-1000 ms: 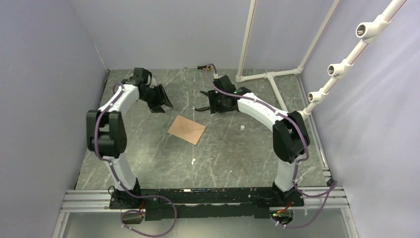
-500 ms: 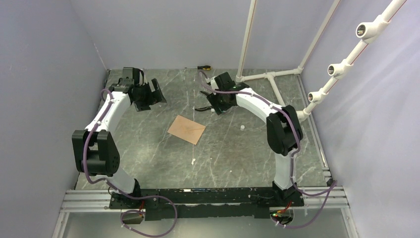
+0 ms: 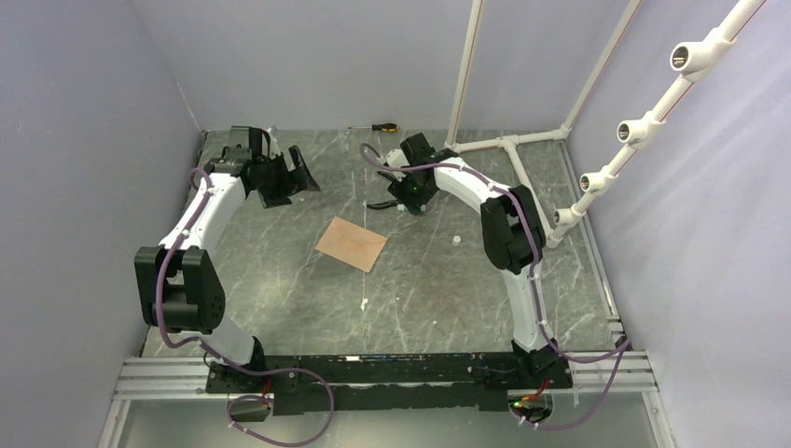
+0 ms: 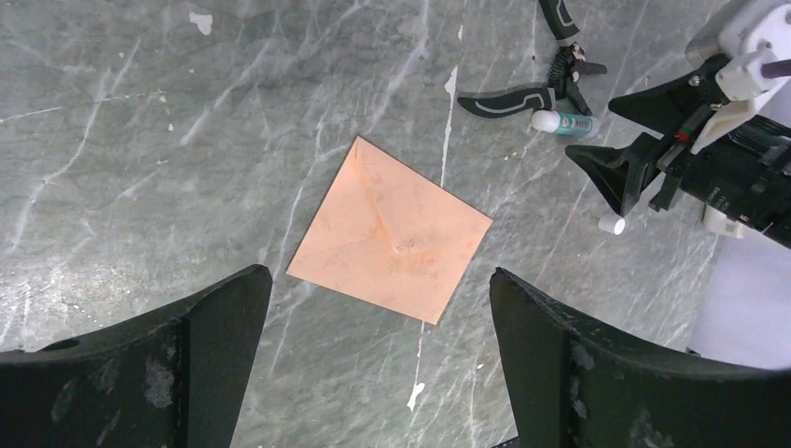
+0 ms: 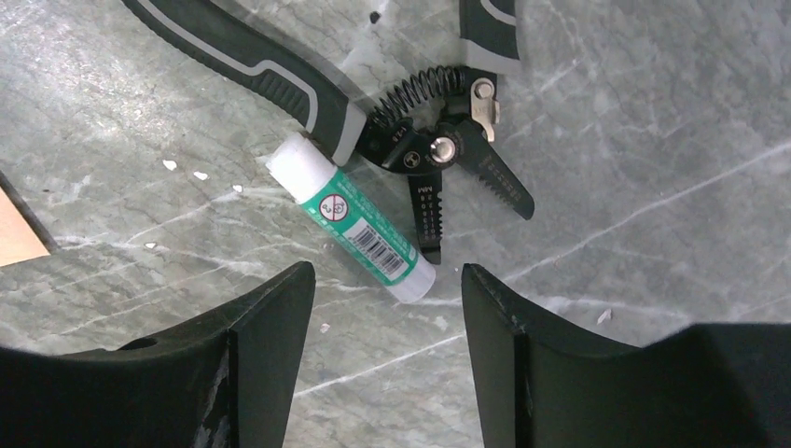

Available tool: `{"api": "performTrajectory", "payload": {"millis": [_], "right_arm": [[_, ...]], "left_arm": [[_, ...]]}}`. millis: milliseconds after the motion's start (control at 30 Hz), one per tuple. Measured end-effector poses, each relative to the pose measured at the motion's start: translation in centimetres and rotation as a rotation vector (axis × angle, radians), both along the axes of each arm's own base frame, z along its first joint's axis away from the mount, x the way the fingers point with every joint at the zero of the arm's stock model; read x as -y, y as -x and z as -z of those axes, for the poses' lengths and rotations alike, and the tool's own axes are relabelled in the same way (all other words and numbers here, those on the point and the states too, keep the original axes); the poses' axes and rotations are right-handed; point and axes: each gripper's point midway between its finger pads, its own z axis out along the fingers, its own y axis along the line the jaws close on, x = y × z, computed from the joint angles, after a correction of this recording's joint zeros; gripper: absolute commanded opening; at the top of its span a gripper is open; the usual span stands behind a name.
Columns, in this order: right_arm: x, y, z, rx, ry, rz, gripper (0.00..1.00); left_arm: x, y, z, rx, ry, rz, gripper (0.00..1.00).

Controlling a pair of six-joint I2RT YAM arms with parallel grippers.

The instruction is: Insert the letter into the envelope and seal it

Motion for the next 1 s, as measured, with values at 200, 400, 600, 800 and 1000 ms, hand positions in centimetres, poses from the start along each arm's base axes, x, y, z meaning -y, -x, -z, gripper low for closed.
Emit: {"api": "performTrajectory", "payload": {"millis": [200,400,600,800,1000], "right_arm": [[-0.8,0.1,0.5,-0.038,-0.028,-0.083,0.54],[-1.1,1.6,1.3,-0.106,-0.044,-0.131,0.45],[-0.8,2.3,1.5,-0.132,-0.03,-0.138,0.16],[-1.0,2.5,1.5,-0.132,-0.028,-0.137,0.09],[-1.4,4.8,-0.2,-0.161,-0.115,-0.12,0.1]], "left_arm": [[0.5,0.2,-0.2,-0.002,0.024,0.017,0.93],[0.7,0.3,-0.3,-0.003,0.036,0.026,0.93],[1.0,0.4,-0.4,-0.003,0.053,0.041,0.93],[1.6,0.2,-0.9,0.014,0.083,0.065,0.93],[3.0,-0.1,-1.7,0.062,0.158,0.119,0.93]]}}
